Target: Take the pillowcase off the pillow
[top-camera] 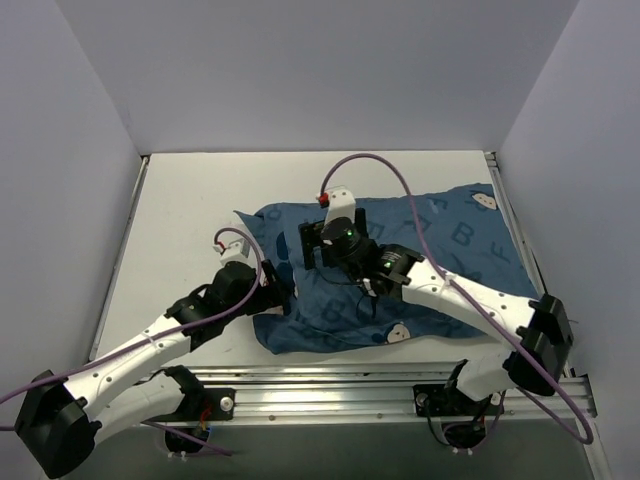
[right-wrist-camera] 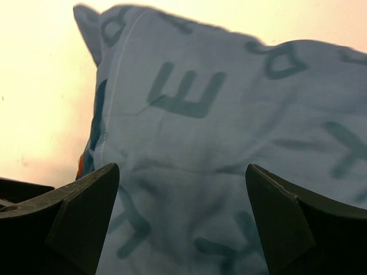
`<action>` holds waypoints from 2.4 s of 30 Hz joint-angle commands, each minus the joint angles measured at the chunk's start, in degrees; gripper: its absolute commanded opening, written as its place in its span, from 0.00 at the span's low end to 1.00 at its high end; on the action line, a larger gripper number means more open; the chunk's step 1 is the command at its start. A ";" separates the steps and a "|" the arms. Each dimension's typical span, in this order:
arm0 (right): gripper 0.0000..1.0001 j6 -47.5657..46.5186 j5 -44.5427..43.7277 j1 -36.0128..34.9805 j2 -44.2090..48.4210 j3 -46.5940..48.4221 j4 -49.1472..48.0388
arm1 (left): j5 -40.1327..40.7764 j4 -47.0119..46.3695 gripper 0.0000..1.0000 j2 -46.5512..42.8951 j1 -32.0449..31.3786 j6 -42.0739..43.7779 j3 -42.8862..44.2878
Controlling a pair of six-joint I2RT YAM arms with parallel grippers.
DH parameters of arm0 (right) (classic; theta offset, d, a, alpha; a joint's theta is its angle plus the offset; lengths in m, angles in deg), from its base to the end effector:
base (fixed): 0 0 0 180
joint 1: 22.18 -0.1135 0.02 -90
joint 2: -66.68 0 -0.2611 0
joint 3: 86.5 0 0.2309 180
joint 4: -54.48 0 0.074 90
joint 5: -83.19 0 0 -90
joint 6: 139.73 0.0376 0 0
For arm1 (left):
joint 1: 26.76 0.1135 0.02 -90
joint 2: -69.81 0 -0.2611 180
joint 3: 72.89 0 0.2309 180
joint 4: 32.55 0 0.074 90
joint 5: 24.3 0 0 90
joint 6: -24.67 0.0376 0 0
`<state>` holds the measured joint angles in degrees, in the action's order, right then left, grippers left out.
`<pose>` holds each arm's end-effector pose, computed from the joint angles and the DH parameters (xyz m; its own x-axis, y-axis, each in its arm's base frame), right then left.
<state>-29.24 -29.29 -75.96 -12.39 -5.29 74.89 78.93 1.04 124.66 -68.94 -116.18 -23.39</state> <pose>0.1915 0.2372 0.3444 -0.3594 0.0567 -0.9315 -0.4325 0.8744 0.2201 0.1433 -0.1182 0.2359 -0.6986 -0.3857 -0.6026 -0.0318 0.8582 -0.5124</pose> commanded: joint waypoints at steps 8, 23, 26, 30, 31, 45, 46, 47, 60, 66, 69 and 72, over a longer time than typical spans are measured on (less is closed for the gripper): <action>0.79 -4.06 -5.11 -2.56 -12.33 5.57 -2.18 | -7.35 -16.59 0.91 0.52 0.69 0.40 -3.85; 0.04 -3.62 -20.94 1.03 -5.24 -0.23 4.49 | -6.65 -21.43 0.02 7.55 1.13 -1.53 -5.70; 0.00 -1.69 -22.08 6.65 -0.59 -3.39 6.69 | -4.80 -19.32 0.02 6.07 1.22 -1.62 -5.61; 0.00 2.00 -20.68 14.48 6.90 -8.13 7.93 | -1.90 -14.49 0.02 4.04 1.92 -1.53 -5.26; 0.00 2.27 -19.28 16.49 9.08 -8.58 7.93 | -1.72 -13.96 0.02 3.86 2.35 -1.45 -5.08; 0.71 3.94 -4.94 4.57 9.82 -3.58 4.06 | -1.63 -11.76 0.02 10.98 2.97 3.39 3.71; 0.73 4.29 -5.81 4.04 7.90 -3.31 4.23 | -1.63 -11.76 0.02 11.24 2.97 3.39 4.06; 0.75 5.60 -6.52 3.68 6.83 -3.05 4.76 | -1.63 -11.84 0.02 11.59 2.97 3.39 4.32; 0.23 19.32 -18.30 2.71 4.61 -14.11 14.60 | 6.09 -7.45 0.02 13.61 5.16 -1.26 6.61; 0.08 22.75 -17.69 3.50 15.60 -22.98 16.63 | 3.65 -9.29 0.02 17.56 15.60 -2.33 7.48; 0.05 20.83 -13.04 3.77 20.87 -26.85 11.55 | 2.06 -11.14 0.02 21.08 18.79 0.73 11.69; 0.01 17.57 -6.80 3.94 21.50 -28.97 3.20 | -2.31 -11.31 0.02 23.63 18.53 5.48 18.55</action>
<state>-8.39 -38.31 -73.16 8.51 -31.37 76.88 72.92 -9.76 146.87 -53.09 -117.03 -10.91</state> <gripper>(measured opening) 0.028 0.044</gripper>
